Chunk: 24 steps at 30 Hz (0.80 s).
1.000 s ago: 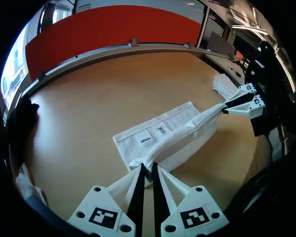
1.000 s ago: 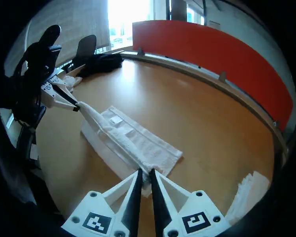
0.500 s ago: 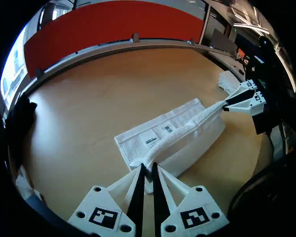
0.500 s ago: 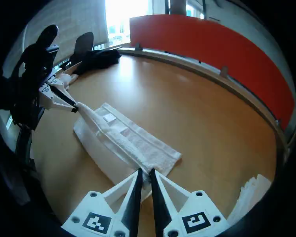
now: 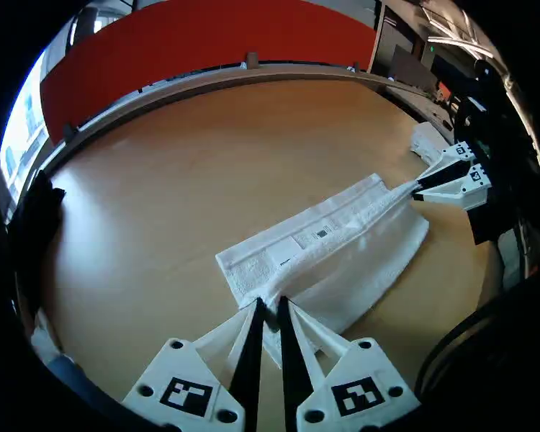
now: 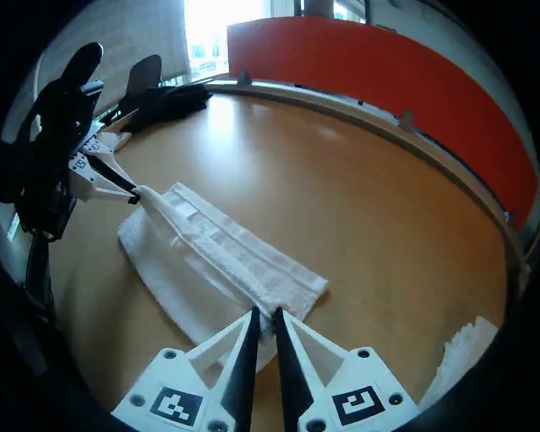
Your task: Fold towel
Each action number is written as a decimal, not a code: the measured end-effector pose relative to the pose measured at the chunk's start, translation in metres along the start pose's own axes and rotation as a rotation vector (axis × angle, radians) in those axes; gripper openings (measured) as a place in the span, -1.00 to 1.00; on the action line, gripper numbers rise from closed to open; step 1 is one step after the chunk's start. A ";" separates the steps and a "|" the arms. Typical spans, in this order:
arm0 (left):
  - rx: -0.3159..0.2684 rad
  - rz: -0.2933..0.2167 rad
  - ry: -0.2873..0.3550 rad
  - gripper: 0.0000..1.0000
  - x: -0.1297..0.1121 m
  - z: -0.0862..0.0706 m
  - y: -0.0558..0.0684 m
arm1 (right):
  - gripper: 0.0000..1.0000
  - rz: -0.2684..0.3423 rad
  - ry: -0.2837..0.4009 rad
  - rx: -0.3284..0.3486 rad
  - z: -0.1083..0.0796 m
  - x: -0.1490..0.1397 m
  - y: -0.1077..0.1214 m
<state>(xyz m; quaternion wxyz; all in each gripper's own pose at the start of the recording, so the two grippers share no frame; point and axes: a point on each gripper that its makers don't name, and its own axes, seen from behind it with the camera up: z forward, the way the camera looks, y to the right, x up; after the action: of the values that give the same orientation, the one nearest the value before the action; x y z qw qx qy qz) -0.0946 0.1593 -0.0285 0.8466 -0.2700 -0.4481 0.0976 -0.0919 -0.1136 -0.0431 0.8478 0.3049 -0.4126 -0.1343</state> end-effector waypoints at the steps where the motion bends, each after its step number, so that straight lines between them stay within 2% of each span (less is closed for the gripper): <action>1: 0.003 0.003 0.000 -0.65 0.000 0.001 -0.001 | -0.66 0.002 -0.002 -0.003 0.001 0.000 0.001; 6: 0.034 0.025 -0.002 -0.45 -0.002 0.007 -0.008 | -0.46 0.009 -0.018 -0.026 0.007 -0.005 0.008; 14: 0.076 0.054 -0.016 0.11 -0.004 0.014 -0.021 | 0.08 -0.011 -0.030 -0.079 0.013 -0.010 0.021; 16: 0.091 0.058 -0.013 0.15 -0.003 0.014 -0.025 | 0.22 -0.003 -0.031 -0.085 0.014 -0.010 0.024; 18: 0.104 0.062 -0.010 0.25 -0.001 0.014 -0.029 | 0.27 0.004 -0.030 -0.091 0.016 -0.009 0.026; 24: 0.132 0.064 -0.002 0.33 0.005 0.015 -0.039 | 0.32 0.017 -0.016 -0.115 0.017 -0.004 0.034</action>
<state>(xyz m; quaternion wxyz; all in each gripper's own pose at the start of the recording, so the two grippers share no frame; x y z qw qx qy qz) -0.1069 0.1342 0.0027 0.8586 -0.2275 -0.4327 0.1541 -0.1083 -0.0920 -0.0156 0.8618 0.2512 -0.4134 -0.1527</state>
